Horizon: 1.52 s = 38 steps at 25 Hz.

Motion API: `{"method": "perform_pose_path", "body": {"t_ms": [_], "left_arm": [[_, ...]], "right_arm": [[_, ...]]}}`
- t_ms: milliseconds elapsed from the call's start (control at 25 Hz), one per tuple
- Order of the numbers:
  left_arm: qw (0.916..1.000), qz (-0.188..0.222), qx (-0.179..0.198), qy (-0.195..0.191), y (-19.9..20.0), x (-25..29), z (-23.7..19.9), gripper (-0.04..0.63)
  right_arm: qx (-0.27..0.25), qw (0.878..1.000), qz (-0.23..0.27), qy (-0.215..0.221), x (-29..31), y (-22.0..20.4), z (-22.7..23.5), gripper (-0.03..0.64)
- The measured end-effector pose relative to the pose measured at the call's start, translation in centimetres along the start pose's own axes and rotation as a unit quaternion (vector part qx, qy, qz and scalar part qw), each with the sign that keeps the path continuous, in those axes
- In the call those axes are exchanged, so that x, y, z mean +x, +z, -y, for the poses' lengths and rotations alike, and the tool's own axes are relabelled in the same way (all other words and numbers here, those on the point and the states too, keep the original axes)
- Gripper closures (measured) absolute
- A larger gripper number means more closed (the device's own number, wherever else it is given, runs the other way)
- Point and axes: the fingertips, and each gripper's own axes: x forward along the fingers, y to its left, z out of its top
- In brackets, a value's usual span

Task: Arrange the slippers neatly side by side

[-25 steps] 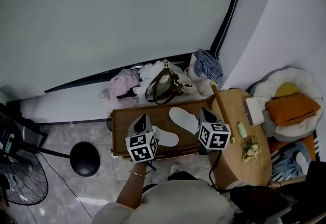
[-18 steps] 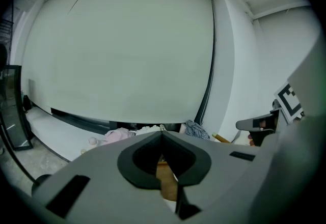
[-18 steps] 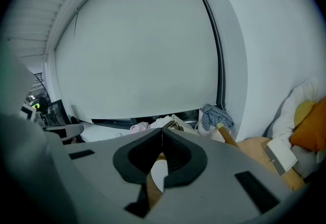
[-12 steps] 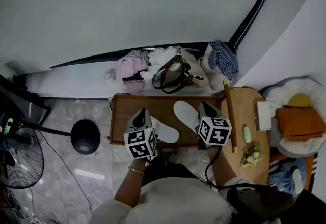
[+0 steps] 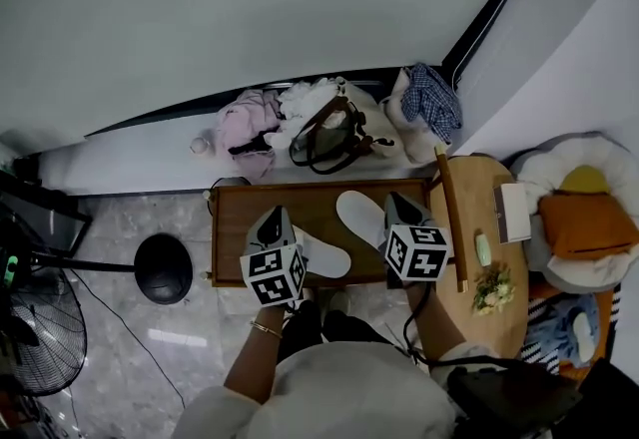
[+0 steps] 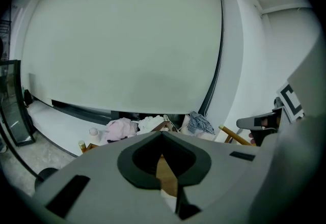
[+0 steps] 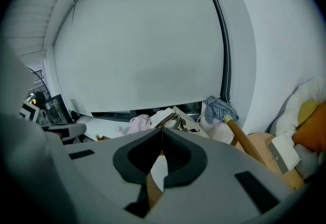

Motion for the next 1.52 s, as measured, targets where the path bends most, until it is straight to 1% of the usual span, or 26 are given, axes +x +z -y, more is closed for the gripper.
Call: {"method": "perform_pose_path", "body": {"t_ms": [200,440,680,840,1120,1280,1520], "left_arm": [[0.9997,-0.024,-0.004,-0.007,-1.7,0.8,-0.1,0.581],[0.9982,-0.057,0.002,-0.018,-4.4,1.7,0.3,0.581],[0.9948,-0.098,0.009,-0.027,-7.8,2.5,0.6,0.581],[0.9928,-0.115,0.01,-0.03,-9.6,3.1,0.6,0.581],[0.9913,-0.128,0.011,-0.028,-10.6,3.7,0.4,0.581],[0.9911,-0.131,0.009,-0.022,-10.9,3.7,0.0,0.581],[0.9907,-0.136,0.002,-0.011,-11.6,3.8,-0.5,0.581]], "right_arm": [[0.007,1.0,-0.021,-0.009,0.7,-1.7,0.4,0.583],[0.015,0.998,-0.05,-0.021,1.1,-4.6,1.1,0.583],[0.026,0.995,-0.087,-0.028,1.5,-8.2,1.7,0.583],[0.029,0.994,-0.103,-0.031,2.0,-9.9,1.9,0.583],[0.028,0.993,-0.113,-0.02,2.8,-10.8,2.2,0.583],[0.013,0.993,-0.118,-0.007,3.5,-11.0,2.2,0.58],[-0.009,0.99,-0.14,0.008,4.6,-11.9,2.7,0.578]]}}
